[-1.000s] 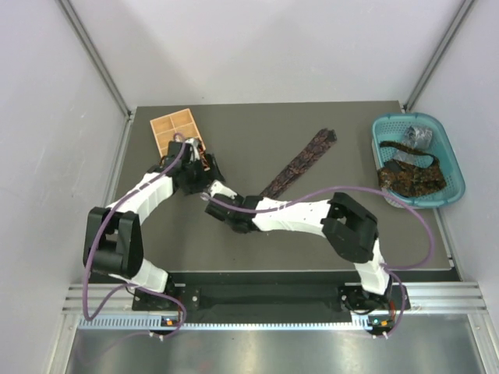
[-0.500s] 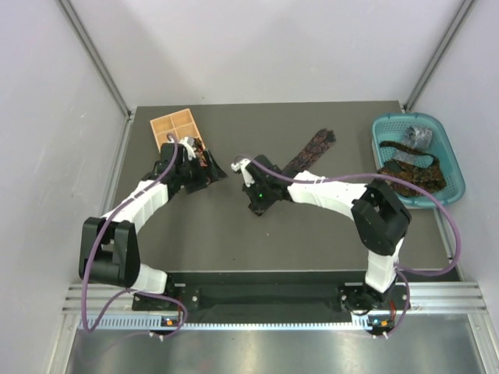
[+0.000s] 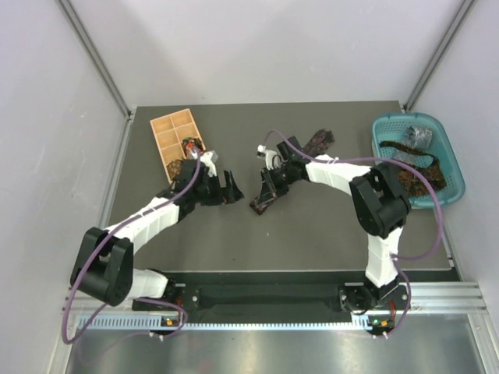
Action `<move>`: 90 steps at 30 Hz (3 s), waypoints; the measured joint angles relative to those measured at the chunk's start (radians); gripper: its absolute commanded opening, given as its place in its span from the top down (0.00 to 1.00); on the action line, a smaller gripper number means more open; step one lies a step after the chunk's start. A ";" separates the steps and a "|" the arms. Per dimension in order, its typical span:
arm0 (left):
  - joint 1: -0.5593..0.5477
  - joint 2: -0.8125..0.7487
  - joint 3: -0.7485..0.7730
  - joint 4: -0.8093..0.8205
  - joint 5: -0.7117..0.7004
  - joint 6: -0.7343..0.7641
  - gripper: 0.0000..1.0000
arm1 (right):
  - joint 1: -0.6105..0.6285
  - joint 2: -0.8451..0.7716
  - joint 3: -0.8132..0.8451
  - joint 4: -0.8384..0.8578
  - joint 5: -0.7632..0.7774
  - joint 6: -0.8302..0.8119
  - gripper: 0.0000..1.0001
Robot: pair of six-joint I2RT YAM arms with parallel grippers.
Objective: Roll the ties
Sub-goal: Roll the tie
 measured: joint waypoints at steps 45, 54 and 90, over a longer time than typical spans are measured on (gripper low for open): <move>-0.301 0.115 -0.040 0.451 -0.136 0.339 0.01 | -0.111 0.266 0.214 -0.162 -0.129 -0.109 0.99; -0.334 0.249 -0.007 0.446 -0.161 0.434 0.08 | -0.111 0.266 0.213 -0.161 -0.129 -0.104 0.98; -0.375 0.488 0.215 0.290 -0.199 0.584 0.35 | -0.119 0.266 0.198 -0.116 -0.141 -0.081 0.94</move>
